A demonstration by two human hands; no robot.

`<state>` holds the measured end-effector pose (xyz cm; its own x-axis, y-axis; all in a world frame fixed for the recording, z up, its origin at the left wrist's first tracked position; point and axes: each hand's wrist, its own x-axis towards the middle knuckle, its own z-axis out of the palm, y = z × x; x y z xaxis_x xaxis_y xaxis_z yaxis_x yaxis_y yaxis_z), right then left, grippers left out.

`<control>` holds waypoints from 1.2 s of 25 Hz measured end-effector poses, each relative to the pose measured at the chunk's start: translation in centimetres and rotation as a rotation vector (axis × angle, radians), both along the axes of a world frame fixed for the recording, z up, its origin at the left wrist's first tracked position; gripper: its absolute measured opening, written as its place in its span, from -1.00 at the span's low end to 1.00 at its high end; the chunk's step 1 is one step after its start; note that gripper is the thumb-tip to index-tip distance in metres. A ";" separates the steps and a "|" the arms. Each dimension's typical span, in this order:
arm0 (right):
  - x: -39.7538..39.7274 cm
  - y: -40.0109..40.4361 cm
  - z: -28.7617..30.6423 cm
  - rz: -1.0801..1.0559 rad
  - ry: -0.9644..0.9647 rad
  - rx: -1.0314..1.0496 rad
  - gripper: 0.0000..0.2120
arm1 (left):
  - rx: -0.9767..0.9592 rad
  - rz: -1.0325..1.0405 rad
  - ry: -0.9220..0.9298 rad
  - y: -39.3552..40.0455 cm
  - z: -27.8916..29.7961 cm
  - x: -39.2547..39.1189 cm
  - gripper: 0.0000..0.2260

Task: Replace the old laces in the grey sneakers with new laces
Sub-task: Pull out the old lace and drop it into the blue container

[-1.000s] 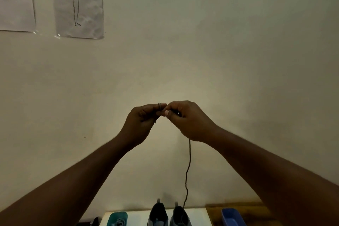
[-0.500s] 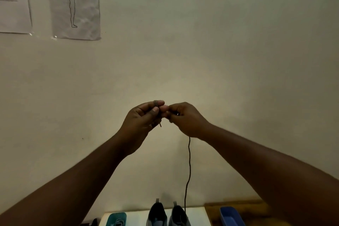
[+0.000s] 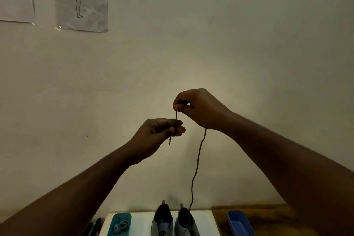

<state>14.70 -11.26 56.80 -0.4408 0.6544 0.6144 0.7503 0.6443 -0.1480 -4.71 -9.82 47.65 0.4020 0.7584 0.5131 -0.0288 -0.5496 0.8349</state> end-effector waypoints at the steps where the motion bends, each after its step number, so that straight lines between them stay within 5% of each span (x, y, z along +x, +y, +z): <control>1: 0.2 0.7 -0.1 0.033 0.036 -0.040 -0.89 | -0.038 -0.048 -0.013 -0.3 -0.1 0.1 -0.76; 5: 0.8 2.2 -3.2 0.044 0.158 -0.108 -0.87 | -0.192 -0.147 -0.245 -1.1 0.8 0.3 -0.75; 7: 0.7 1.6 -5.6 -0.002 0.073 -0.110 -0.84 | -0.178 -0.083 -0.359 -0.5 1.3 0.2 -0.76; 10: -0.2 -0.7 -7.3 -0.020 -0.219 -0.045 -0.78 | -0.003 0.103 -0.235 0.3 1.4 -0.3 -0.76; 16: -0.4 -3.2 -0.8 -0.065 -0.249 0.088 -0.85 | 0.227 0.150 0.012 0.2 -0.6 0.1 -0.75; 23: -0.1 1.1 -2.1 -0.007 0.115 -0.100 -0.87 | -0.056 -0.076 -0.246 -1.2 0.3 0.3 -0.75; 26: -0.2 0.7 -5.5 -0.071 0.034 -0.126 -0.80 | -0.044 0.050 -0.362 -0.5 0.9 -0.3 -0.77; 30: -2.1 -2.7 -6.7 -0.035 -0.246 -0.054 -0.75 | 0.077 0.207 -0.256 0.3 0.8 -1.3 -0.76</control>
<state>12.59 -13.96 50.06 -0.5493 0.7008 0.4552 0.7898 0.6133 0.0087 -5.97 -9.55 48.49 0.0943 0.7653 0.6367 -0.1134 -0.6272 0.7706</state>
